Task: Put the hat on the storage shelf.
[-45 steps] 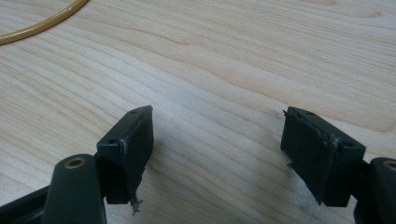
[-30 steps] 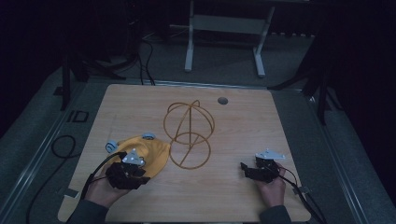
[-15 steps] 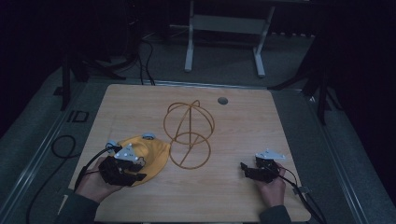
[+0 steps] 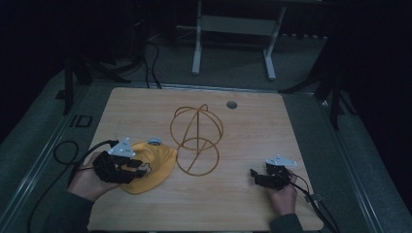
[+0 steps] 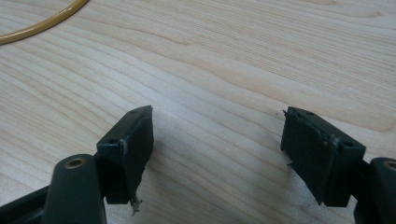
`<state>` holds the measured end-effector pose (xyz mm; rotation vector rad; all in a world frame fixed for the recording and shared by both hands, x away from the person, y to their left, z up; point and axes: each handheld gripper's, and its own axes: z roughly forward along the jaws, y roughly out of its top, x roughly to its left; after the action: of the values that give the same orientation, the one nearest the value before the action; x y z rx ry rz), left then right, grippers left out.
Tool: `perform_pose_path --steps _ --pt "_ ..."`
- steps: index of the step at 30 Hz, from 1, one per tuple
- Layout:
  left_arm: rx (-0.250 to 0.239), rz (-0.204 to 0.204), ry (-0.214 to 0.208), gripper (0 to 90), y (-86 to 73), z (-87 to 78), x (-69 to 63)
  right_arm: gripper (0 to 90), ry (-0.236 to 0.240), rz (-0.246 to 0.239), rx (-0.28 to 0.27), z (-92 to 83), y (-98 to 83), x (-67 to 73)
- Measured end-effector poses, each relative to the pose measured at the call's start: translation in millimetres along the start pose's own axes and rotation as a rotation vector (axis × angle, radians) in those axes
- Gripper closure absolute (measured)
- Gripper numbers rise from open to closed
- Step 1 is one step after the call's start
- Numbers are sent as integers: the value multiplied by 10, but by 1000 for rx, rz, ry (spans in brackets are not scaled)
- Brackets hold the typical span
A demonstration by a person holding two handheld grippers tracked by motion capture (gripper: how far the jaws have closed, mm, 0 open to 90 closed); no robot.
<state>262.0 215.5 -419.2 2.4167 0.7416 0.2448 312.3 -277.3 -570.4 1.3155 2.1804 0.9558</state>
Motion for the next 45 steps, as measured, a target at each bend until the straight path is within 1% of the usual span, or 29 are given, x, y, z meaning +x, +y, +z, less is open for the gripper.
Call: perform_pose_path --steps 2,6,7,11,13,15,17,18,19,20,23,25,26,28,31,32,34,35,36,37,41,43,44,45 --pt "-6 3 1 609 37 -48 32 254 0 1 0 0 0 1" --pt "-7 6 4 599 76 -80 62 254 0 1 0 0 0 1" --pt "-6 11 6 588 104 -101 89 254 0 1 0 0 0 1" --pt "-4 16 19 572 165 -112 141 254 0 0 0 0 0 1" --pt "-4 16 19 558 165 -112 141 254 0 1 0 0 0 1" --pt "-1 15 35 536 220 -112 205 254 0 2 0 -1 0 2" --pt "5 12 49 515 251 -110 241 254 0 1 0 0 0 1" --pt "5 12 49 498 251 -110 241 254 0 1 0 0 0 1" --pt "14 6 62 469 278 -101 287 254 0 1 0 0 0 1" --pt "25 4 64 449 288 -86 314 254 0 1 0 0 0 1" --pt "77 5 71 427 316 -24 396 254 0 0 -1 1 0 1" --pt "77 5 71 424 316 -24 396 254 0 1 -1 1 1 1" --pt "125 13 79 409 342 47 472 254 0 1 -1 1 0 1" --pt "168 26 93 395 355 108 510 253 -1 1 -1 1 1 2" --pt "219 30 70 392 378 203 573 253 -1 1 -1 1 1 2" --pt "239 34 69 394 388 231 588 253 -1 1 0 1 1 1" --pt "274 38 55 411 406 279 622 253 -1 0 -1 2 1 1" --pt "285 38 47 418 412 301 638 253 -1 0 -1 2 1 1" --pt "285 38 47 429 412 301 638 253 -1 0 -1 2 1 1" --pt "310 38 30 441 416 341 671 253 -1 0 -1 2 1 1" --pt "370 33 4 501 394 401 737 253 0 0 -1 1 1 1" --pt "370 33 4 513 394 401 737 253 0 0 -1 1 1 1" --pt "393 34 5 513 385 426 749 253 0 0 -1 1 1 1" --pt "406 39 15 525 384 441 751 253 0 -1 -1 1 1 1"
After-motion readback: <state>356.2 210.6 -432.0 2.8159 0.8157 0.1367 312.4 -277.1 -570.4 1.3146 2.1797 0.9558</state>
